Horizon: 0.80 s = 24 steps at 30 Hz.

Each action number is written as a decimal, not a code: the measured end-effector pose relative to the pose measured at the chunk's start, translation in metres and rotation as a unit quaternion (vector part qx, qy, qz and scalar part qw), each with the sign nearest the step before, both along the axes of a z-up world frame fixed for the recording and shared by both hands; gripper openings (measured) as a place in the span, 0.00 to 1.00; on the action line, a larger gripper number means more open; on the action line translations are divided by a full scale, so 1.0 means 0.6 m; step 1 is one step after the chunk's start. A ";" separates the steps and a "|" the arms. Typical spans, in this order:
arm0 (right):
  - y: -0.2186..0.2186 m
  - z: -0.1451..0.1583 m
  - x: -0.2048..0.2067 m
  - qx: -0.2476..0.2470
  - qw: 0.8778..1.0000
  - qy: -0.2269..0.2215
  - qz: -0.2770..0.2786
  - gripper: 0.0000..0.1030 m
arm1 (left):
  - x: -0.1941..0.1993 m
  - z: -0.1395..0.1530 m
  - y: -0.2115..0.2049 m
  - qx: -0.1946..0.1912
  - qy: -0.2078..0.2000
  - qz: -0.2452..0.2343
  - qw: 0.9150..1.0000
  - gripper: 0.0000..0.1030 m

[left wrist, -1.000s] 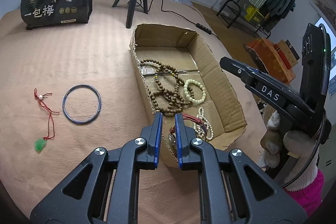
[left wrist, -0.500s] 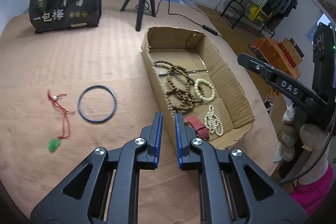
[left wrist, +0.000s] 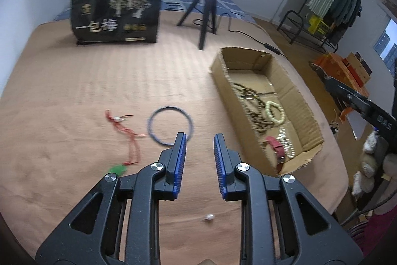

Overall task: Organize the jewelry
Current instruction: 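Move both open tools back toward the jade pendant and small pearl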

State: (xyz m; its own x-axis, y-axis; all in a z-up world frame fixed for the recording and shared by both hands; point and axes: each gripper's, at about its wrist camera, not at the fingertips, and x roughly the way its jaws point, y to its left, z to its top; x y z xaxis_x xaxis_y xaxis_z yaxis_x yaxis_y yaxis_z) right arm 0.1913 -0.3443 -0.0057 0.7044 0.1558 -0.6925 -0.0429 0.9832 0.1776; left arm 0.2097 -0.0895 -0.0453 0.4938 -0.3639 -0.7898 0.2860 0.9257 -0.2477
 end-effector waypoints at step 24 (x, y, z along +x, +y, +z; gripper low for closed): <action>0.192 -0.085 -0.101 0.017 0.985 0.050 0.163 0.60 | -0.001 -0.089 0.159 0.013 0.035 0.037 0.999 0.21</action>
State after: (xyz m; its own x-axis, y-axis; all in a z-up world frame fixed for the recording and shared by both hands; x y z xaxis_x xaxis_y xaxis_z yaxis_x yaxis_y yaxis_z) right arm 0.1307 -0.2289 -0.0568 0.5417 0.3864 -0.7465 -0.3360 0.9136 0.2291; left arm 0.2093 0.0058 -0.0986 0.4611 -0.3069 -0.8326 0.1993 0.9501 -0.2399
